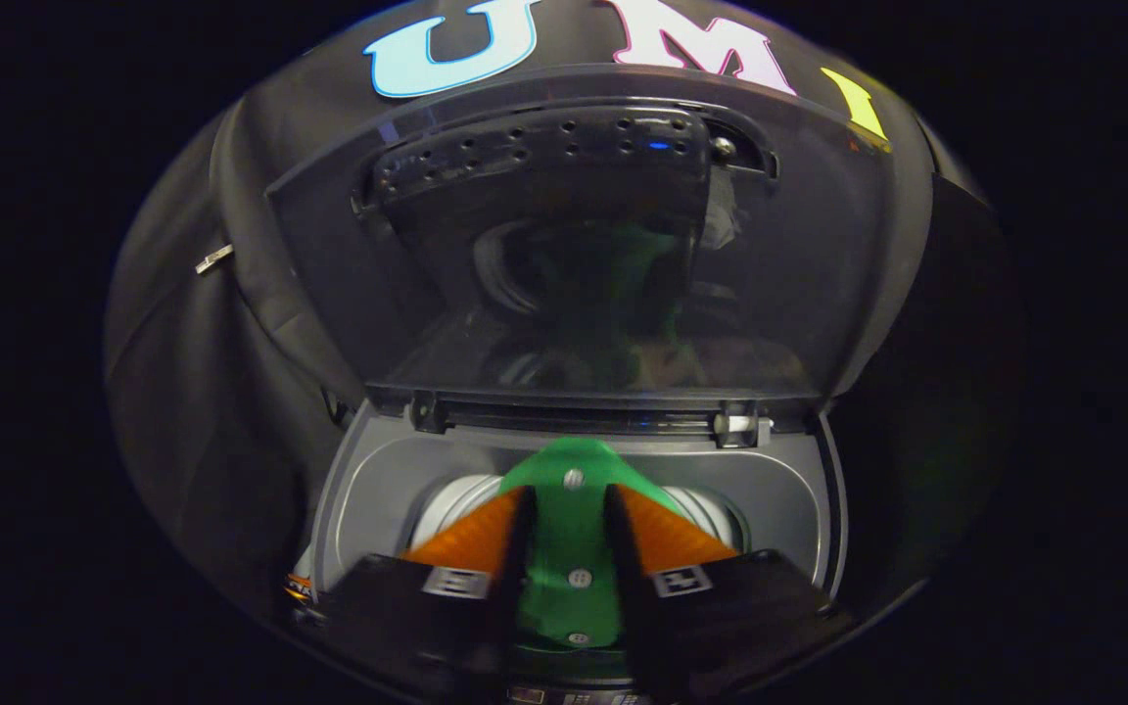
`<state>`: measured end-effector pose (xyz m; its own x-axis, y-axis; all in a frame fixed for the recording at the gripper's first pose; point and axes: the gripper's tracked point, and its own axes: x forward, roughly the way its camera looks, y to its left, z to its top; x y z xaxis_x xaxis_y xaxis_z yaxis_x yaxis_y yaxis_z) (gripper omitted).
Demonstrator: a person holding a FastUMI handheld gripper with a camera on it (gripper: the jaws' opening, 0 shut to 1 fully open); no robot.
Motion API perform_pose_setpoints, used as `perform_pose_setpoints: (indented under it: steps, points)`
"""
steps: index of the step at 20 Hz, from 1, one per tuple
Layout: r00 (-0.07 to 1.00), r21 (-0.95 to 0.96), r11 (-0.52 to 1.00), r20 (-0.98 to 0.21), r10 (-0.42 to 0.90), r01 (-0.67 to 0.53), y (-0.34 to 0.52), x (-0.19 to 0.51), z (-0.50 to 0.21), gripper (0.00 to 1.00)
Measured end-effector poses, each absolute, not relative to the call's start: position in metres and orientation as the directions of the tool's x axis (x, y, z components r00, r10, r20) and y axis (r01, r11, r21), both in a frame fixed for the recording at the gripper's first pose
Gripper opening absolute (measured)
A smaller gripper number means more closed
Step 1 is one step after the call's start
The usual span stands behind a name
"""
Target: Put the clothes into the washing machine and then close the washing machine lid.
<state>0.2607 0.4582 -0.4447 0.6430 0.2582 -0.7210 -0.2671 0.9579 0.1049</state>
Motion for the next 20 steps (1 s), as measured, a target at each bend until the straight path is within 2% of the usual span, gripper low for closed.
perform_pose_setpoints:
  steps: [2,14,20]
  points:
    - [0.656,0.088,0.96,-0.713,0.246,-0.265,0.453,0.261,-0.437,1.0]
    - [0.732,0.088,0.96,-0.63,0.259,-0.264,0.444,0.258,-0.393,1.0]
    - [0.832,0.046,0.952,-0.475,0.287,-0.302,0.445,0.265,-0.329,1.0]
